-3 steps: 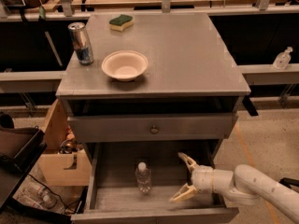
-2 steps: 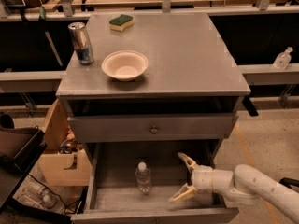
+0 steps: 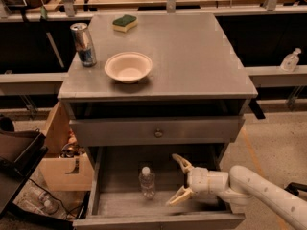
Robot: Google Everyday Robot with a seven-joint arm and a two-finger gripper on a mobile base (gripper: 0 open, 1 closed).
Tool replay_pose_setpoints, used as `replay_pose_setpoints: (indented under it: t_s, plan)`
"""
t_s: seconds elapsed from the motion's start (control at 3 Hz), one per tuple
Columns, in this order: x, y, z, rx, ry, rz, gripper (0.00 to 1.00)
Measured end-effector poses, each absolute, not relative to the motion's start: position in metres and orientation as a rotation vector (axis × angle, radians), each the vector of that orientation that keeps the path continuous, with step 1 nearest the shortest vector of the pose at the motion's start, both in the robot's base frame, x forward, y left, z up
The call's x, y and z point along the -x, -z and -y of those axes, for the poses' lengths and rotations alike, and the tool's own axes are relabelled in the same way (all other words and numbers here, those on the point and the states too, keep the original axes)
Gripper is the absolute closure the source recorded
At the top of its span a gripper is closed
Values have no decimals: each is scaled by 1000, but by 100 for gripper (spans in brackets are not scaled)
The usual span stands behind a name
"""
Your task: Pick water bottle from middle drawer and place on counter
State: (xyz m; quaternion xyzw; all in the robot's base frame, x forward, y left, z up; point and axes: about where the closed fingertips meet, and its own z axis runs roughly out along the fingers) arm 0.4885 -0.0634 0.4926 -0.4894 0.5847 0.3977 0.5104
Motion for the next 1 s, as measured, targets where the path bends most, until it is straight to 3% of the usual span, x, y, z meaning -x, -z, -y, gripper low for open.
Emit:
replay_pose_setpoints:
  t_s: [1.0]
  plan:
    - [-511, -486, 6, 1221, -1055, -1334, 0]
